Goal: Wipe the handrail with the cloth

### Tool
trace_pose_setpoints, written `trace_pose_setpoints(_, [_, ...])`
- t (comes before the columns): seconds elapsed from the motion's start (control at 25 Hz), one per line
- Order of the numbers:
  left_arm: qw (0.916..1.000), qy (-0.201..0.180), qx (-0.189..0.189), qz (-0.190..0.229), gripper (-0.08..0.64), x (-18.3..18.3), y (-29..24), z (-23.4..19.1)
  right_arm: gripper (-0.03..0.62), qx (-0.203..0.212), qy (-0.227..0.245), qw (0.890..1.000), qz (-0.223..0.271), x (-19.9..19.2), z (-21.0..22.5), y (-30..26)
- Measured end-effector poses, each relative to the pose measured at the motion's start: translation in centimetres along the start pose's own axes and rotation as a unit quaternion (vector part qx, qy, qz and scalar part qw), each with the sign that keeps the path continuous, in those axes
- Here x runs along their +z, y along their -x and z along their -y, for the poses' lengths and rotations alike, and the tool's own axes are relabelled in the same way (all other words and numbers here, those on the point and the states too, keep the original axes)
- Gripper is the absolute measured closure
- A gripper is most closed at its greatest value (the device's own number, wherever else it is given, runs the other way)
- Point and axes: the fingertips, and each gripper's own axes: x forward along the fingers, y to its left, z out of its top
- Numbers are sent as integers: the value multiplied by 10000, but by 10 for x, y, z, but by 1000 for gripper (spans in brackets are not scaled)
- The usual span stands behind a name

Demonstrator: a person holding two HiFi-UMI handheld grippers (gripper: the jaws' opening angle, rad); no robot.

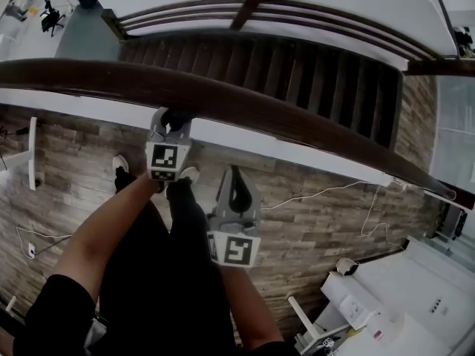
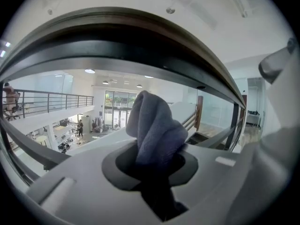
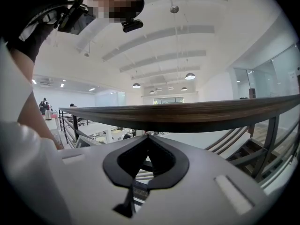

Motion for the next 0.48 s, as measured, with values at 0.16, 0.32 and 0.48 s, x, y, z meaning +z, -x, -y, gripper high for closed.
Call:
trace_pose_setpoints(0.16, [9998, -106, 93, 109, 483, 7, 29, -22, 591, 201, -76, 9998, 18, 4, -11, -8])
trace_pose_setpoints(0.32, [9985, -160, 500, 143, 483, 16, 64, -64, 591, 448, 28, 9990, 38, 5, -23, -25])
trace_pose_setpoints(0.48, [9954, -689, 629, 206, 482, 12, 97, -98, 591, 738, 72, 9972, 37, 6, -51, -45])
